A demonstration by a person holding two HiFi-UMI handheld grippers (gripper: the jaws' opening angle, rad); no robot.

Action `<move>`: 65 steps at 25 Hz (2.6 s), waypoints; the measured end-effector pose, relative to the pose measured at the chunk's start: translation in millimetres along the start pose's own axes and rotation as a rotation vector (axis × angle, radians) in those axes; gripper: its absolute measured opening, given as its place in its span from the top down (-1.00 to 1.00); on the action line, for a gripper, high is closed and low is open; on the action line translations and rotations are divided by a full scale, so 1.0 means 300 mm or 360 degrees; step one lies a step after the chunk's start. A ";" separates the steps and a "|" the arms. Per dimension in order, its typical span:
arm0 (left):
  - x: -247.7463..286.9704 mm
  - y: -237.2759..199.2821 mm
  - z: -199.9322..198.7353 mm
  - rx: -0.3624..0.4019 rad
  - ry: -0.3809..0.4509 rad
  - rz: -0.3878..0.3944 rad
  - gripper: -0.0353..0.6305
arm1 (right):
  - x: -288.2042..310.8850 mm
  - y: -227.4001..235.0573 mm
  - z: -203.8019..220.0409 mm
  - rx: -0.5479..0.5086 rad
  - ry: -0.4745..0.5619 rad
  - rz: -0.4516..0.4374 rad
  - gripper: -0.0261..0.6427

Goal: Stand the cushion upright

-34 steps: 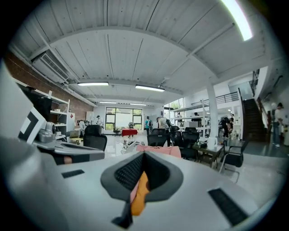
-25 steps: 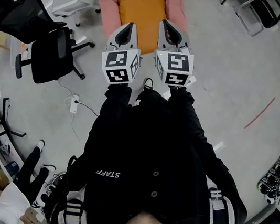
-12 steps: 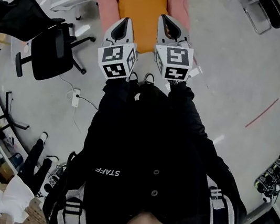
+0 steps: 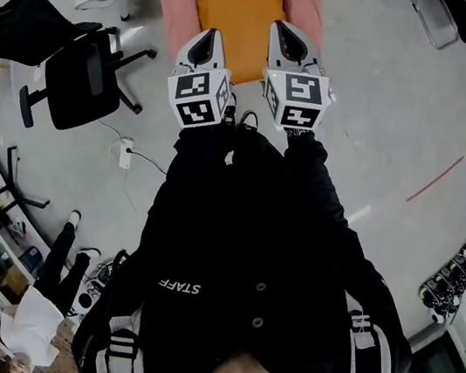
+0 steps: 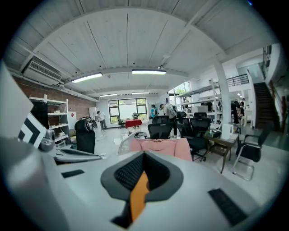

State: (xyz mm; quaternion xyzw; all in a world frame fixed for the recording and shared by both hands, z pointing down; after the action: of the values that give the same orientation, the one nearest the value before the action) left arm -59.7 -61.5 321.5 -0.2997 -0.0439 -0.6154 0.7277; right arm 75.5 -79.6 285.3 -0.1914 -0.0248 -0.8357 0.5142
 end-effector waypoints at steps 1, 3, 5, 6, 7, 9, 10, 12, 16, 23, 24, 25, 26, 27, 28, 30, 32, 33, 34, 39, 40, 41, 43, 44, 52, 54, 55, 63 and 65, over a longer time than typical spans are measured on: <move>0.021 -0.017 0.006 -0.0005 -0.0019 -0.0004 0.89 | 0.024 0.001 0.011 0.0006 -0.0020 -0.0003 0.89; 0.064 -0.047 0.022 -0.0014 -0.0061 -0.0009 0.89 | 0.069 0.005 0.039 0.0031 -0.0071 -0.0008 0.89; 0.108 -0.078 0.046 -0.0026 -0.0109 -0.0018 0.89 | 0.114 0.005 0.073 0.0070 -0.0123 -0.0020 0.89; 0.133 -0.096 0.059 -0.0032 -0.0134 -0.0024 0.89 | 0.139 0.005 0.092 0.0083 -0.0144 -0.0024 0.89; 0.160 -0.116 0.074 -0.0039 -0.0159 -0.0034 0.89 | 0.165 0.004 0.113 0.0091 -0.0168 -0.0025 0.89; 0.217 -0.157 0.111 -0.0059 -0.0214 -0.0063 0.89 | 0.216 0.007 0.169 0.0105 -0.0228 -0.0022 0.89; 0.247 -0.177 0.133 -0.0072 -0.0241 -0.0081 0.89 | 0.241 0.011 0.203 0.0117 -0.0261 -0.0021 0.89; 0.309 -0.213 0.177 -0.0098 -0.0292 -0.0119 0.89 | 0.291 0.023 0.273 0.0150 -0.0323 -0.0019 0.89; 0.432 -0.266 0.277 -0.0131 -0.0373 -0.0154 0.89 | 0.395 0.033 0.418 0.0183 -0.0429 -0.0008 0.89; 0.630 -0.395 0.507 -0.0174 -0.0474 -0.0219 0.89 | 0.577 0.025 0.709 0.0180 -0.0562 -0.0012 0.89; 0.661 -0.416 0.537 -0.0176 -0.0485 -0.0230 0.89 | 0.604 0.032 0.756 0.0181 -0.0578 -0.0011 0.89; 0.693 -0.437 0.568 -0.0176 -0.0498 -0.0238 0.89 | 0.630 0.040 0.805 0.0184 -0.0595 -0.0010 0.89; 0.723 -0.457 0.599 -0.0177 -0.0511 -0.0244 0.89 | 0.656 0.048 0.857 0.0189 -0.0613 -0.0010 0.89; 0.751 -0.478 0.630 -0.0178 -0.0524 -0.0250 0.89 | 0.679 0.054 0.908 0.0196 -0.0633 -0.0009 0.89; 0.774 -0.500 0.659 -0.0180 -0.0535 -0.0259 0.89 | 0.701 0.058 0.958 0.0202 -0.0653 -0.0007 0.89; 0.814 -0.543 0.714 -0.0179 -0.0554 -0.0281 0.89 | 0.737 0.058 1.048 0.0210 -0.0691 -0.0003 0.89; 0.855 -0.581 0.763 -0.0178 -0.0565 -0.0302 0.89 | 0.771 0.058 1.122 0.0209 -0.0718 -0.0001 0.89; 0.874 -0.598 0.784 -0.0177 -0.0568 -0.0308 0.89 | 0.788 0.059 1.152 0.0203 -0.0727 -0.0002 0.89; 0.892 -0.613 0.801 -0.0175 -0.0572 -0.0310 0.89 | 0.805 0.059 1.177 0.0195 -0.0734 -0.0003 0.89; 0.963 -0.669 0.874 -0.0173 -0.0579 -0.0312 0.89 | 0.870 0.083 1.276 0.0146 -0.0758 -0.0001 0.88; 0.969 -0.685 0.885 -0.0174 -0.0583 -0.0328 0.89 | 0.880 0.085 1.291 0.0149 -0.0759 -0.0006 0.88; 0.974 -0.702 0.891 -0.0169 -0.0586 -0.0347 0.89 | 0.891 0.083 1.301 0.0156 -0.0757 -0.0012 0.88; 0.993 -0.724 0.892 -0.0152 -0.0585 -0.0373 0.89 | 0.912 0.089 1.314 0.0159 -0.0753 -0.0015 0.88; 1.005 -0.730 0.893 -0.0152 -0.0581 -0.0381 0.89 | 0.922 0.095 1.318 0.0147 -0.0753 -0.0014 0.88; 1.051 -0.796 0.912 -0.0201 -0.0590 -0.0391 0.64 | 0.979 0.113 1.367 0.0078 -0.0802 -0.0035 0.70; 1.065 -0.804 0.913 -0.0207 -0.0599 -0.0397 0.53 | 0.988 0.135 1.375 0.0073 -0.0812 -0.0045 0.62; 1.072 -0.807 0.915 -0.0214 -0.0606 -0.0401 0.49 | 0.990 0.149 1.377 0.0065 -0.0820 -0.0044 0.58; 1.121 -0.877 0.960 -0.0248 -0.0709 -0.0414 0.13 | 1.039 0.198 1.451 0.0130 -0.0916 -0.0006 0.03; 1.140 -0.884 0.977 -0.0269 -0.0744 -0.0410 0.12 | 1.052 0.201 1.474 0.0157 -0.0928 -0.0027 0.00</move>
State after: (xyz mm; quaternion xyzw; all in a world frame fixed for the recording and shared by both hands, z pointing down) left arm -133.0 -231.8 810.2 -0.4852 -0.1968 -0.6185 0.5860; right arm 132.3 -270.8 794.3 -0.3979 -0.2138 -0.7474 0.4872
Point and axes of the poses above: the fingertips, and each gripper's own axes: x forward along the fingers, y to its right, z out of its underside, the point moved 3 cm from there along -x, backward along the fingers, and after that the axes turned 13 degrees about -x, right-handed, at the moved point
